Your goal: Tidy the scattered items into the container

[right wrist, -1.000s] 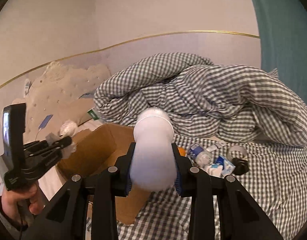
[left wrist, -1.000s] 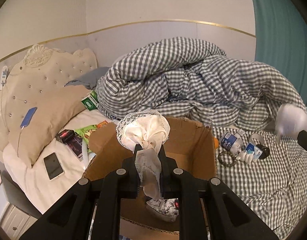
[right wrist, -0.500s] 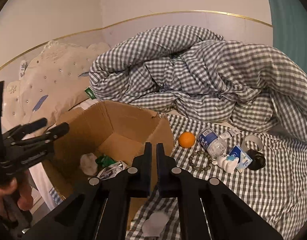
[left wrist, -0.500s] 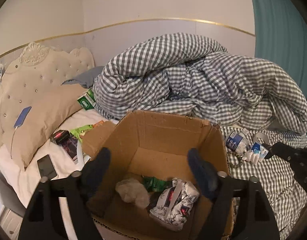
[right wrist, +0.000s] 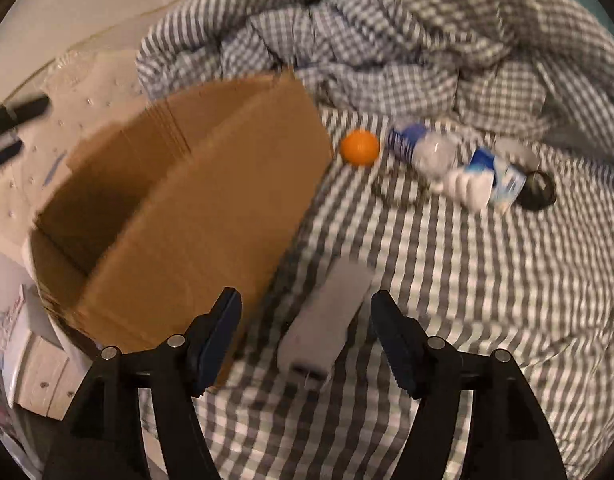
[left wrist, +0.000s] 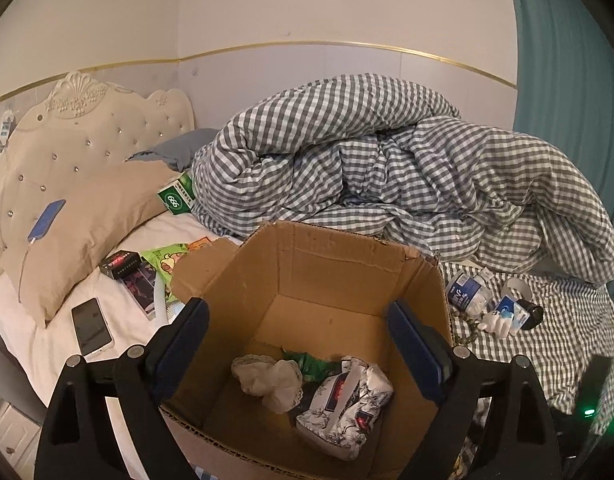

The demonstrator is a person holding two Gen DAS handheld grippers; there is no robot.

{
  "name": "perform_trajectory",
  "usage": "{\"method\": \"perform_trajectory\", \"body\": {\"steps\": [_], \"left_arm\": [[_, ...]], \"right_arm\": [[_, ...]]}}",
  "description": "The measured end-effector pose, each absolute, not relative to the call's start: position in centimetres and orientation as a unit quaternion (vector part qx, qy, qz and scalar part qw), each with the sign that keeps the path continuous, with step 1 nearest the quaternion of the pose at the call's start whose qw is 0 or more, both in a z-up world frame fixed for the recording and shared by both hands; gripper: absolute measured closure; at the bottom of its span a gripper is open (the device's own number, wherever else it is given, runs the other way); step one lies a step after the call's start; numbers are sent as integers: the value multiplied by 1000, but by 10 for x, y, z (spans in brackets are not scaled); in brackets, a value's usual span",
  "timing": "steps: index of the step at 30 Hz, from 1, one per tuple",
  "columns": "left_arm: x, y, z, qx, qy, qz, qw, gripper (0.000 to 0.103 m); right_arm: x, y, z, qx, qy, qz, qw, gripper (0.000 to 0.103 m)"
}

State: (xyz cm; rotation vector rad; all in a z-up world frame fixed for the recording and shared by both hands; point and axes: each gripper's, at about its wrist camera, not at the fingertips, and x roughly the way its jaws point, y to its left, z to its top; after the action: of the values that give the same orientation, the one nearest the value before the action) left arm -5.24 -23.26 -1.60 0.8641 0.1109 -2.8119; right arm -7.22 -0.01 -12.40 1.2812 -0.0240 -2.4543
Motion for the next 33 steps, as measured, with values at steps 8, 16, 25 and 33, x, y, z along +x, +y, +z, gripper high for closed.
{"method": "perform_trajectory", "body": {"steps": [8, 16, 25, 33], "left_arm": [[-56, -239, -22, 295, 44, -949, 103, 10], [-62, -239, -32, 305, 45, -945, 106, 10], [-56, -239, -24, 300, 58, -946, 104, 10], [-37, -246, 5, 273, 63, -954, 108, 10]], "right_arm": [[-100, -9, -166, 503, 11, -849, 162, 36], [-103, -10, -191, 517, 6, -839, 169, 52], [-87, 23, -157, 480, -28, -862, 161, 52], [-81, 5, -53, 383, -23, -899, 211, 52]]}}
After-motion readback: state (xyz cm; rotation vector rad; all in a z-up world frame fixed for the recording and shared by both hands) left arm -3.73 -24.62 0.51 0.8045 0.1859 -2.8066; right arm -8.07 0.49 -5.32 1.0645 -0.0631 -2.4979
